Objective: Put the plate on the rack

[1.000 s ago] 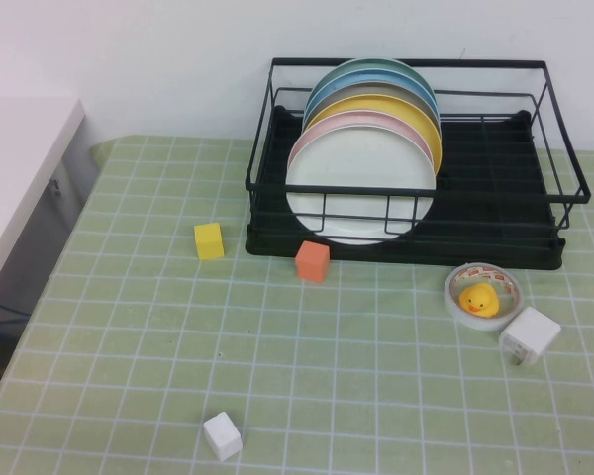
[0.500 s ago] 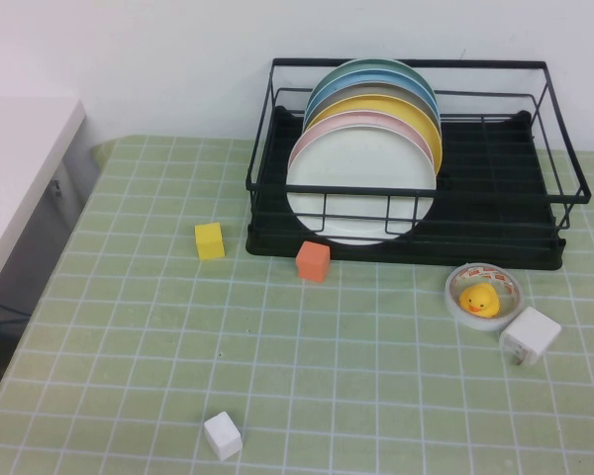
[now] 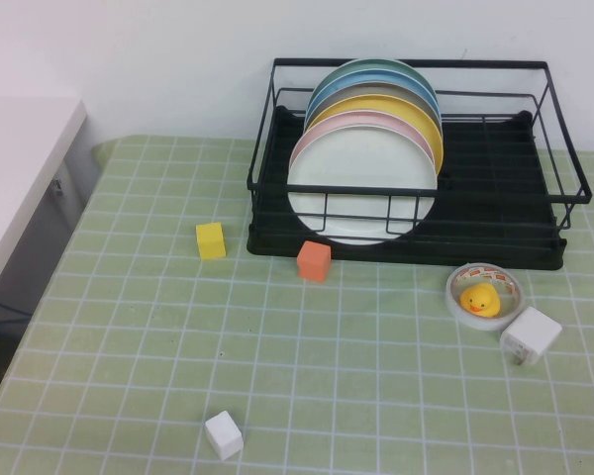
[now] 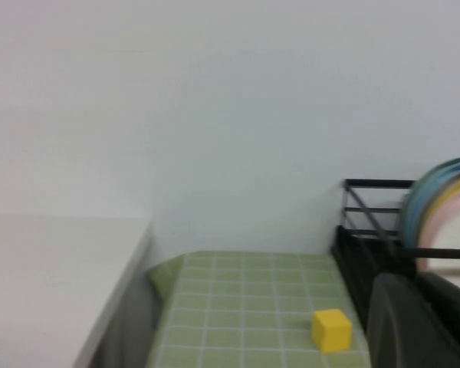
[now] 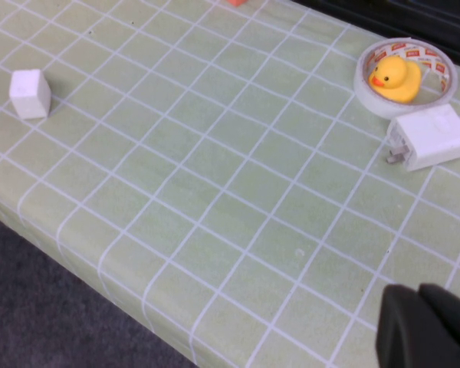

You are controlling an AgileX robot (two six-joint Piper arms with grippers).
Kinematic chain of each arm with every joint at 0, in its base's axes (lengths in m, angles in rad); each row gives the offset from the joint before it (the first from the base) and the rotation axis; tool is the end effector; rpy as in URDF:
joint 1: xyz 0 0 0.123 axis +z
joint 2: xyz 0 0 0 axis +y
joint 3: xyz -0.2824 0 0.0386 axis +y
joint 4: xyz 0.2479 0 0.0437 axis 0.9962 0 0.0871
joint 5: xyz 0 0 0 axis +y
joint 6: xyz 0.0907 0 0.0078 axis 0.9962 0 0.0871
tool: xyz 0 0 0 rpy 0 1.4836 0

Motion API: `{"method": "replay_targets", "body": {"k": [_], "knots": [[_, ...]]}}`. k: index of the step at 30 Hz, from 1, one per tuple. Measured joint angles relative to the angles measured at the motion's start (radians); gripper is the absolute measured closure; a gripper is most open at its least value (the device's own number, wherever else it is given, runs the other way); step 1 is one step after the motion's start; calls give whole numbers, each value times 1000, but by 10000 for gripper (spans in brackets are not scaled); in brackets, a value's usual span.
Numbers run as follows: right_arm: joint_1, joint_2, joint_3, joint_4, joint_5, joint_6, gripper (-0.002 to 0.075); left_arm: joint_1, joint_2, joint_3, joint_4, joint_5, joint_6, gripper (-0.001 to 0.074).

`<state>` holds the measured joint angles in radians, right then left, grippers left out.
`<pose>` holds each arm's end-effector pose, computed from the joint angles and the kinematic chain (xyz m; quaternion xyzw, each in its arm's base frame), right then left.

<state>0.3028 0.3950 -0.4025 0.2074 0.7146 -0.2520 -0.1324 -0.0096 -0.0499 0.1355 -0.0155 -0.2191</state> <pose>0.0686 0.0343 0.2611 -0.2052 0.8610 0.1076 0.4527 0.0515 -0.0070 0.2318 0.0166 0.6473 -0.0828 0.7575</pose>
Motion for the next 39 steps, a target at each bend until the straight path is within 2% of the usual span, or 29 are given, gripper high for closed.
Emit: {"method": "replay_targets", "body": {"k": [5, 11, 17, 30, 39], "knots": [[0, 0, 0, 0, 0, 0, 727, -70, 0, 0, 0, 0, 0, 736], [0, 0, 0, 0, 0, 0, 727, -93, 0, 0, 0, 0, 0, 736], [0, 0, 0, 0, 0, 0, 727, -87, 0, 0, 0, 0, 0, 736], [0, 0, 0, 0, 0, 0, 727, -15, 0, 0, 0, 0, 0, 736], [0, 0, 0, 0, 1, 0, 727, -10, 0, 0, 0, 0, 0, 736]]}}
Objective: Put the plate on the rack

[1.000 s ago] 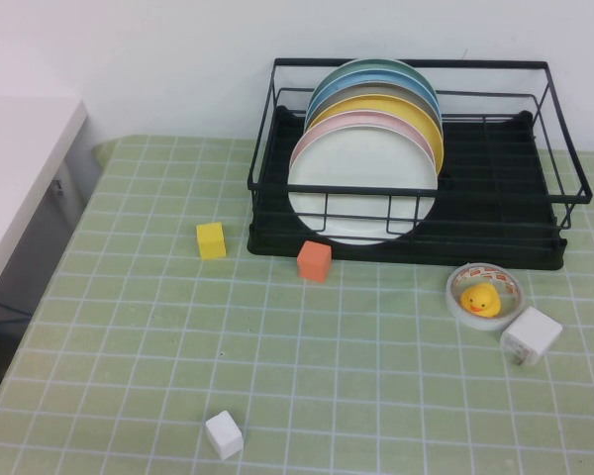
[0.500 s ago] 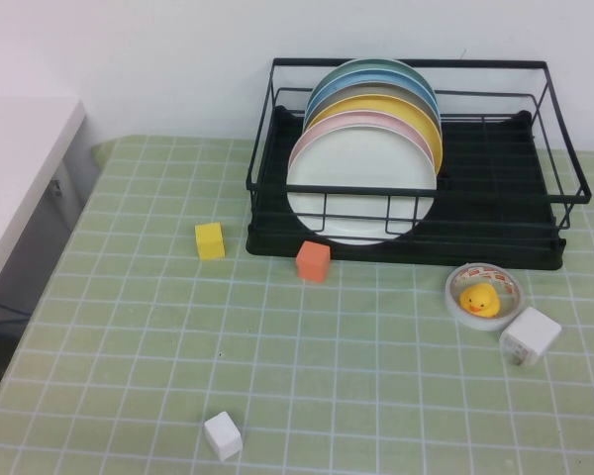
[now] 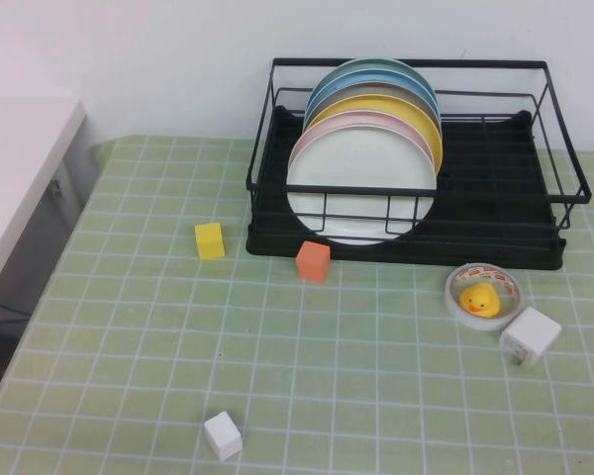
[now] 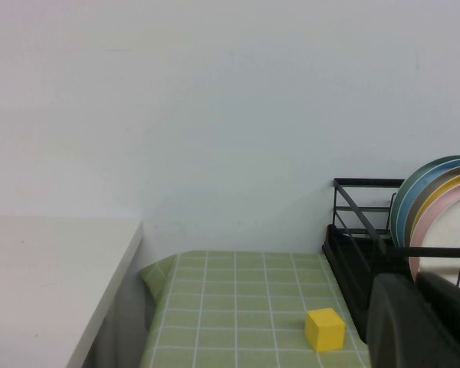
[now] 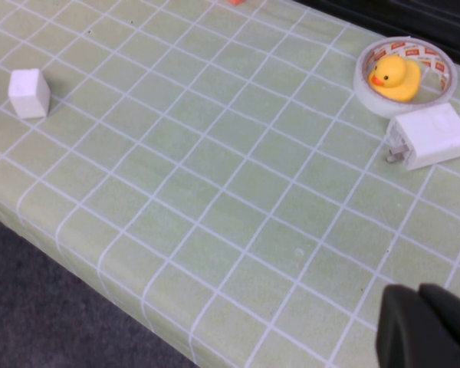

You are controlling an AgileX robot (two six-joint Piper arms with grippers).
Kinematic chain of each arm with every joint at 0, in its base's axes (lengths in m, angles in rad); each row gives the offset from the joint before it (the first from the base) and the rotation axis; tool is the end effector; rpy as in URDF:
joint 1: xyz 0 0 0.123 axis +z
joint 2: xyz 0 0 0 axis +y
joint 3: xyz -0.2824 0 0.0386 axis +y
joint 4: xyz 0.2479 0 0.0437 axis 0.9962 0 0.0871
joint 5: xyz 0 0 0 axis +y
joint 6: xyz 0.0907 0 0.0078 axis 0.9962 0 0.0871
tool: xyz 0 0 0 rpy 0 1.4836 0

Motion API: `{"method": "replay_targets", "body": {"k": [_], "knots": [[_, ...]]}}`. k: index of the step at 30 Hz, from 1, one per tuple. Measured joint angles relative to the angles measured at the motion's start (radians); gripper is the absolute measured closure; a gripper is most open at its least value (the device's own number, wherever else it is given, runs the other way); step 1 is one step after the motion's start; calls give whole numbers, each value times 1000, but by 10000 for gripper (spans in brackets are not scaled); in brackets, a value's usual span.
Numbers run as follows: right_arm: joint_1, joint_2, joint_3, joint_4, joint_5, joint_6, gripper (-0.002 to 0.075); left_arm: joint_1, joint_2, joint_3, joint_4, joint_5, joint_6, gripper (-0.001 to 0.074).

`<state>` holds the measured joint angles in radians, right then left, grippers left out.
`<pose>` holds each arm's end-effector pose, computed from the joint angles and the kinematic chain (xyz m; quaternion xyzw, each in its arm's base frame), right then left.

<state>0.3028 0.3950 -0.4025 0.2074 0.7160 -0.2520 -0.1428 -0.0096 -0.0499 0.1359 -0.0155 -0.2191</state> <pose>0.0685 0.0343 0.2610 -0.2053 0.8613 0.1076 0.4521 0.0514 -0.0076 0.2318 0.0201 0.6472 -0.0866 0.7571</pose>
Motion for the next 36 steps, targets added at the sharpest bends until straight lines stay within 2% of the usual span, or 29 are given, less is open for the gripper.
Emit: {"method": "replay_targets", "body": {"k": [24, 36], "knots": [[0, 0, 0, 0, 0, 0, 727, 0, 0, 0, 0, 0, 0, 736], [-40, -8, 0, 2, 10, 0, 727, 0, 0, 0, 0, 0, 0, 736]]}}
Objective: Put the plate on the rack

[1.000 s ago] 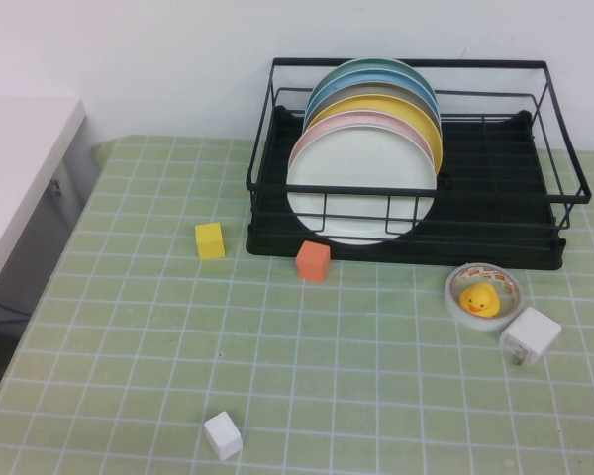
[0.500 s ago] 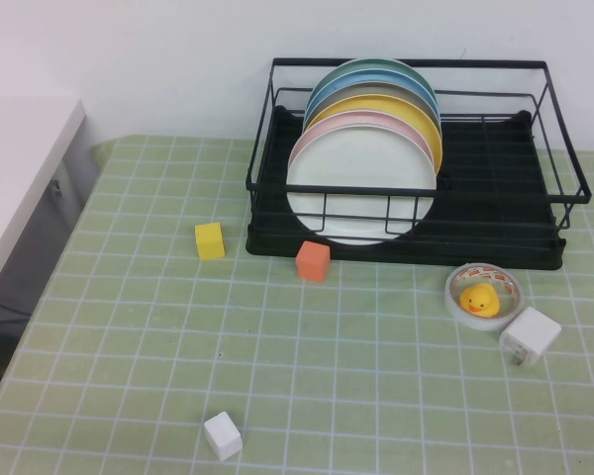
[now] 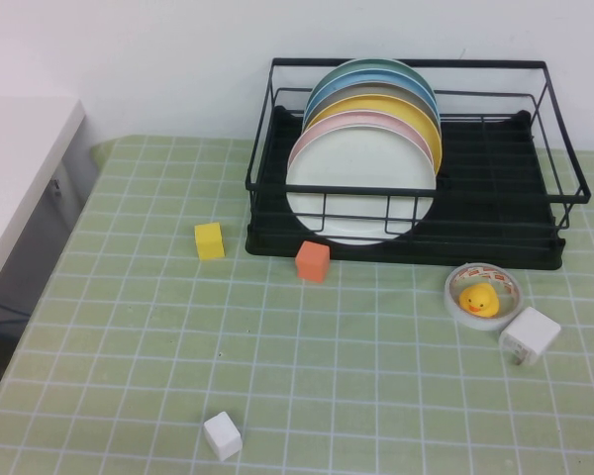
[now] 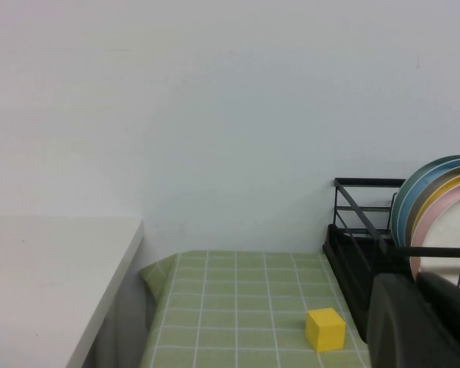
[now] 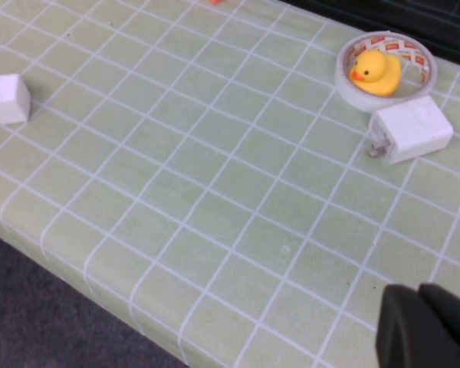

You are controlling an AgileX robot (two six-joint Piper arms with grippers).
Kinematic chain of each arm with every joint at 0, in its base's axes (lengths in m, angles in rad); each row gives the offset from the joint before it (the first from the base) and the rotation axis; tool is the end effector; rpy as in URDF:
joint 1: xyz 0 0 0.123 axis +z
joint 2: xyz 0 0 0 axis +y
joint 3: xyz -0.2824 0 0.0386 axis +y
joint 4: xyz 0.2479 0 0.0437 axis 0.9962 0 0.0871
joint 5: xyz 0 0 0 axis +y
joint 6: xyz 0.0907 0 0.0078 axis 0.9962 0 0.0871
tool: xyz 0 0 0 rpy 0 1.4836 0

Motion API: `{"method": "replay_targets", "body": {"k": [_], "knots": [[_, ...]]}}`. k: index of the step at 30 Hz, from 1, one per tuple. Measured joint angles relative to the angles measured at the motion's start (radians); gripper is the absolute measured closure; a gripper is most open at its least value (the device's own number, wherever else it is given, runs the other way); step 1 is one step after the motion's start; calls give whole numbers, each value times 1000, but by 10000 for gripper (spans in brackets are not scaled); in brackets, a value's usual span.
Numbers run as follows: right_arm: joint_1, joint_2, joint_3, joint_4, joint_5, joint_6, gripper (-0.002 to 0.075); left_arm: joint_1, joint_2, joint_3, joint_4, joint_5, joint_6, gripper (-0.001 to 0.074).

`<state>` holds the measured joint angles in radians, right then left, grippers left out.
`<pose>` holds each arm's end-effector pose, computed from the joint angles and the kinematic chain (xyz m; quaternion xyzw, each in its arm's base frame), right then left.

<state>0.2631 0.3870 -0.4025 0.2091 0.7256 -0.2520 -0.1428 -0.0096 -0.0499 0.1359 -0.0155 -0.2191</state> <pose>0.0682 0.0314 0.2610 -0.1888 0.8654 0.0998 0.4534 0.0514 -0.0076 0.2318 0.0201 0.6472 -0.0866 0.7571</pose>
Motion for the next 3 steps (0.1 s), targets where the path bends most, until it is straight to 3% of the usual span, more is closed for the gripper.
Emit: {"method": "replay_targets", "body": {"k": [3], "knots": [[-5, -29, 0, 0, 11, 0, 727, 0, 0, 0, 0, 0, 0, 736]]}}
